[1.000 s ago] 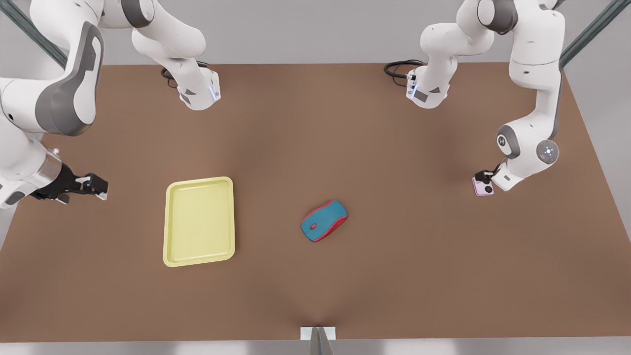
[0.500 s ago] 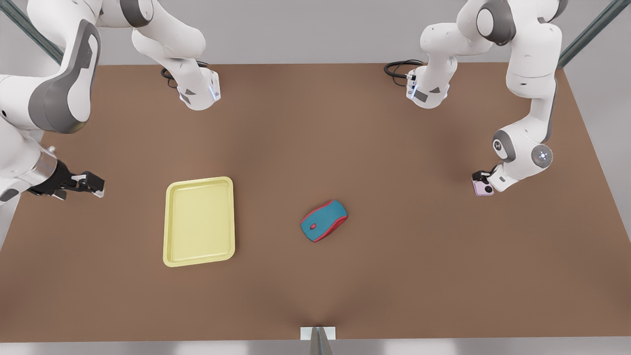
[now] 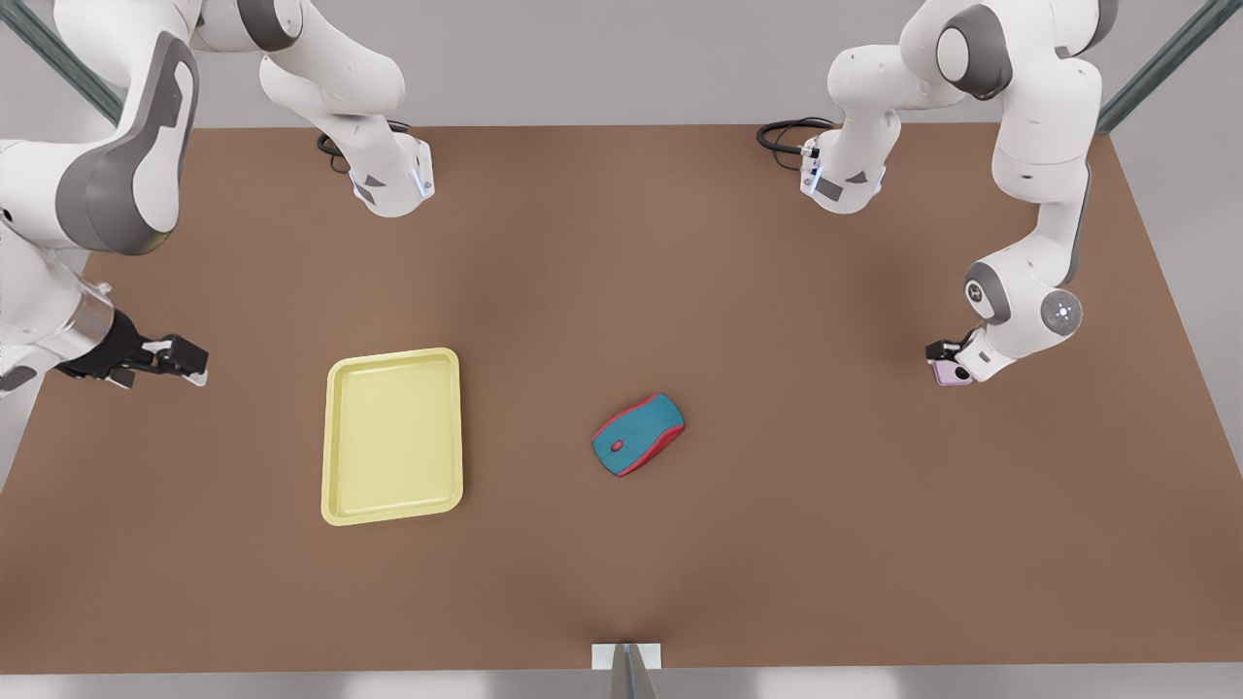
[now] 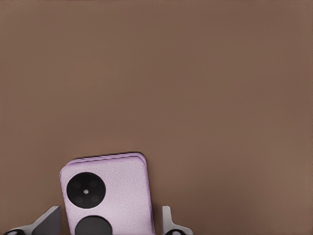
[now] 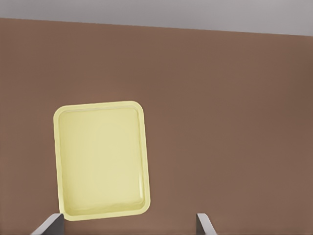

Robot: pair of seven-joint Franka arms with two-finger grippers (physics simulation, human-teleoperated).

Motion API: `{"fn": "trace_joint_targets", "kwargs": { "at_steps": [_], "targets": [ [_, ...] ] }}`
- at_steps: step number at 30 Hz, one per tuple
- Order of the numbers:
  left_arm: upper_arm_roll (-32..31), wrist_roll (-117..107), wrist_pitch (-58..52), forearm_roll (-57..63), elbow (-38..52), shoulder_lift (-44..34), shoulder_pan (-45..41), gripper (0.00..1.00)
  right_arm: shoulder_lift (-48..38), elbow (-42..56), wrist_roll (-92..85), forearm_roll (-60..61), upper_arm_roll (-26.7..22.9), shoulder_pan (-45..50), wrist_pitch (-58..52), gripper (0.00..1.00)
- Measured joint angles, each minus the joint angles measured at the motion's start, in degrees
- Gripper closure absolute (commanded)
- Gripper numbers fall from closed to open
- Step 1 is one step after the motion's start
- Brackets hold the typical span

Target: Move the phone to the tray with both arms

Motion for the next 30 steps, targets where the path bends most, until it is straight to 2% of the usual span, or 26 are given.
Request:
{"fn": "trace_joint_targets", "kwargs": {
  "at_steps": [2, 7, 11, 26, 30],
  "targets": [
    [0.0, 0.0, 0.0, -0.1, 0.1, 0.1, 0.0, 0.06, 0.1, -0.1, 0.2, 0.1, 0.0, -0.1, -0.1, 0.0],
    [0.0, 0.1, 0.2, -0.1, 0.2, 0.5, 0.0, 0.11, 0.2, -0.2, 0.5, 0.4, -0.1, -0.5, -0.2, 0.0],
    [-0.1, 0.1, 0.3, -0.1, 0.2, 0.6, 0.0, 0.18, 0.1, -0.2, 0.7, 0.9, -0.3, -0.6, -0.2, 0.0],
    [-0.5, -0.3, 0.7, 0.1, 1.0, 0.8, -0.5, 0.21, 0.2, -0.1, 1.3, 1.6, -0.5, -0.8, 0.0, 0.0],
    [-5.5, -1.2, 0.4, -0.1, 3.6, 0.2, -0.6, 0.21, 0.2, -0.1, 1.4, 1.7, -0.5, -0.8, 0.0, 0.0]
  ]
}}
